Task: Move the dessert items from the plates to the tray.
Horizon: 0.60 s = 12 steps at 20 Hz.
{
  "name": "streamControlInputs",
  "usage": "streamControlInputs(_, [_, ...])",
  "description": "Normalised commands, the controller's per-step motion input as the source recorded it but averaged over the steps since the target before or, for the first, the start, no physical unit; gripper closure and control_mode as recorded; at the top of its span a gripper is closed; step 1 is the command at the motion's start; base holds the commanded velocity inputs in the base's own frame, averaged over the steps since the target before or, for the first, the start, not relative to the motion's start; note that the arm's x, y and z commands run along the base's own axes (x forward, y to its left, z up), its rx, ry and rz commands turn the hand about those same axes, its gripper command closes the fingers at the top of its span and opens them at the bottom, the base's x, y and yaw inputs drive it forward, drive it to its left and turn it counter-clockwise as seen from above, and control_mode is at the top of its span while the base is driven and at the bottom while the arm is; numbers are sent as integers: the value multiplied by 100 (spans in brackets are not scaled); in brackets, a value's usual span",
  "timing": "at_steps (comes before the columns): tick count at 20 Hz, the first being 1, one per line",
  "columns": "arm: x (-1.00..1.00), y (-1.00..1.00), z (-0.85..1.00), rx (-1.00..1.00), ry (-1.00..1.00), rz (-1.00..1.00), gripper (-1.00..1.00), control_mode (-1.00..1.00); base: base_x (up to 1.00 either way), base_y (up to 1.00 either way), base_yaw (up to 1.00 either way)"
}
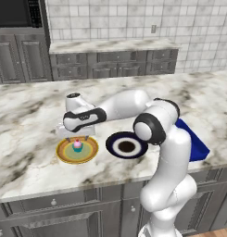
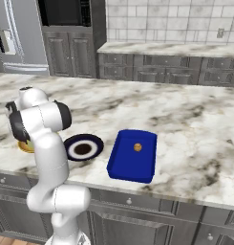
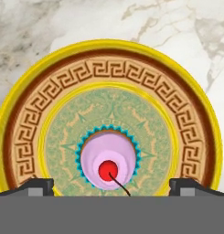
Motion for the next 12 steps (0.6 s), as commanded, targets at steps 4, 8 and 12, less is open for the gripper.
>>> streamControlInputs(4, [0,4,-22,0,0,0,-100,-100,0,0,0])
streamControlInputs(8, [0,1,-13,0,0,0,-100,-100,0,0,0])
streamControlInputs(12, [0,0,-9,0,0,0,-100,-100,0,0,0])
